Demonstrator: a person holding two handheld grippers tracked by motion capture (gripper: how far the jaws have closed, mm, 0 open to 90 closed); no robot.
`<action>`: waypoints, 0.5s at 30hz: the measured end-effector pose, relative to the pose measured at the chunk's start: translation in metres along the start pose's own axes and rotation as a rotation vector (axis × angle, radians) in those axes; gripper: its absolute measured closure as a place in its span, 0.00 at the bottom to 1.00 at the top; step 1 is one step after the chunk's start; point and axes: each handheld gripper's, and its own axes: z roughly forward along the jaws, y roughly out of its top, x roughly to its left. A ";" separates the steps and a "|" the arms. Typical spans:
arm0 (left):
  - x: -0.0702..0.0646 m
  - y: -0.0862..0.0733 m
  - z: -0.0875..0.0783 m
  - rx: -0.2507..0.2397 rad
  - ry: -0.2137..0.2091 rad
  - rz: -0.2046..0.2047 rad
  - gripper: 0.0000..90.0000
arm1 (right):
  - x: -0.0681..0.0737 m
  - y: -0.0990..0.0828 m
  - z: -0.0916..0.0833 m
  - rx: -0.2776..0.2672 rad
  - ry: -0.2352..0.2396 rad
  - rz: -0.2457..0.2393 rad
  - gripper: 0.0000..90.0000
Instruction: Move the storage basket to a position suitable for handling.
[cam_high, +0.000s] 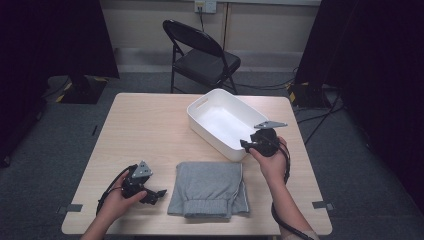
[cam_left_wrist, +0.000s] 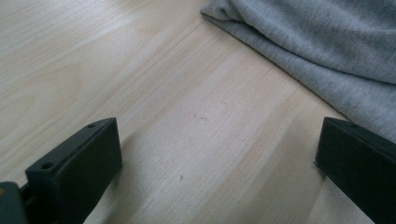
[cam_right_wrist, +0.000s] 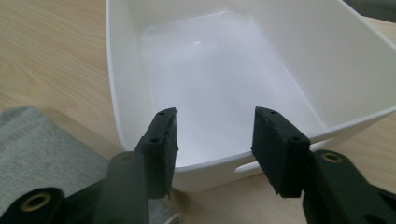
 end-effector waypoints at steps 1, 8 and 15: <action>0.000 0.000 0.000 0.000 0.000 0.000 0.00 | 0.000 0.000 -0.001 0.003 -0.010 -0.003 0.54; 0.000 0.000 0.000 0.000 0.000 0.000 0.00 | -0.008 -0.006 -0.004 0.010 -0.049 0.042 0.49; 0.000 0.000 0.000 0.000 0.000 0.000 0.00 | -0.007 -0.007 0.002 0.008 -0.073 0.066 0.48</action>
